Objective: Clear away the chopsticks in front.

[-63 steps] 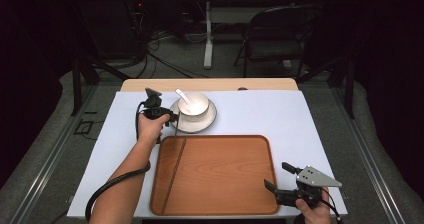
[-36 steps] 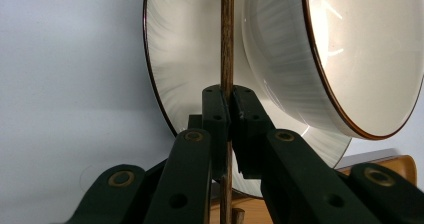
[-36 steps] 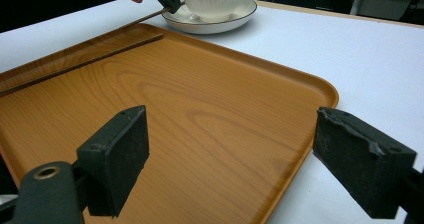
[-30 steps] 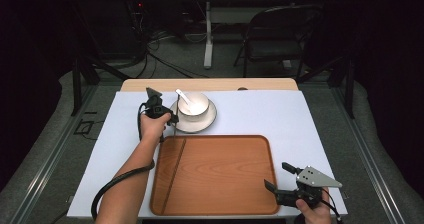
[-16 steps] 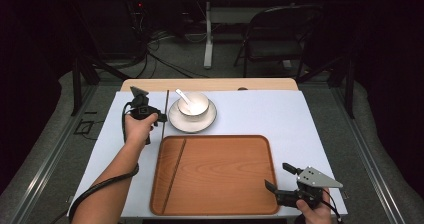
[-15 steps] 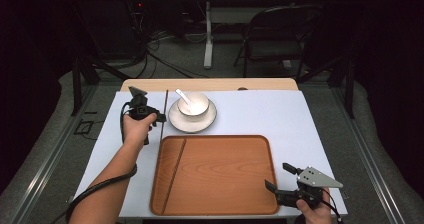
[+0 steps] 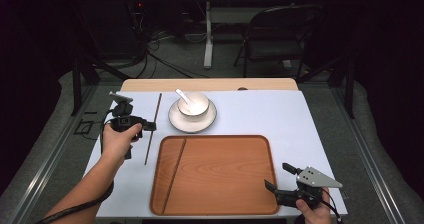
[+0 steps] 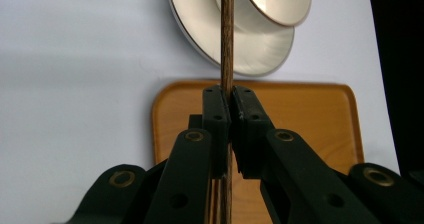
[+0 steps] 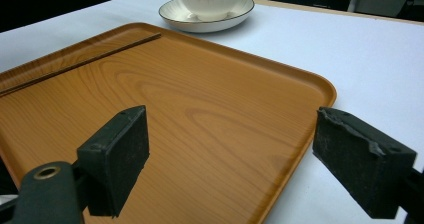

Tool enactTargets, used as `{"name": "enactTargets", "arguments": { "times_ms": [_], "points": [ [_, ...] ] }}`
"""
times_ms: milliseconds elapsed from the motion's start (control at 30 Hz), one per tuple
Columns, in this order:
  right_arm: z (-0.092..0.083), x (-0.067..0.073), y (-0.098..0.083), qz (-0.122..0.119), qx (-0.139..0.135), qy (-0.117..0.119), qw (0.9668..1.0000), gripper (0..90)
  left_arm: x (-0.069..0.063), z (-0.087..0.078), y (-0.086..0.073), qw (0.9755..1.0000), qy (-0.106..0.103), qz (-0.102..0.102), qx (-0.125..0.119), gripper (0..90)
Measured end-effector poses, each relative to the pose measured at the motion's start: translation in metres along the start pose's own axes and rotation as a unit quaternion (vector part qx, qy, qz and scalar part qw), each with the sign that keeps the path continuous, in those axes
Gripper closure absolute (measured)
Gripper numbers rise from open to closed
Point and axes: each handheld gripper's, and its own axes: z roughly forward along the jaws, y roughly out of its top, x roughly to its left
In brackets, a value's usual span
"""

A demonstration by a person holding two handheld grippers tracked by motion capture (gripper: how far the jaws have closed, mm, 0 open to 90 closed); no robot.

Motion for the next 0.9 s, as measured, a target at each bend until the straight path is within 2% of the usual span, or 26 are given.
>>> {"name": "enactTargets", "arguments": {
  "times_ms": [167,333,433,467,533,667,900],
  "points": [
    [0.0,-0.001,0.0,0.002,0.0,-0.001,1.0,14.6,-0.002,0.004,-0.029,0.9996,-0.014,0.01,0.021,85.6],
    [0.0,0.0,0.0,0.002,0.0,-0.002,1.0,14.6,0.001,0.012,-0.051,0.999,-0.029,0.008,0.034,85.6],
    [0.0,0.0,0.0,0.001,0.0,-0.002,1.0,14.6,0.0,0.018,-0.062,0.9987,-0.029,0.008,0.04,85.6],
    [0.0,0.0,0.0,0.001,0.0,-0.002,1.0,14.6,0.001,0.019,-0.066,0.9984,-0.03,0.013,0.045,85.6],
    [0.0,0.0,0.0,0.001,0.0,-0.002,1.0,14.6,0.001,0.021,-0.069,0.9984,-0.03,0.013,0.046,85.6],
    [0.0,0.0,0.0,0.002,0.0,-0.002,1.0,14.6,0.005,0.035,-0.088,0.9969,-0.032,0.01,0.071,85.6],
    [0.0,0.0,0.0,0.002,0.0,-0.002,1.0,14.6,0.011,0.05,-0.099,0.9958,-0.021,0.007,0.088,85.6]
  ]
}}
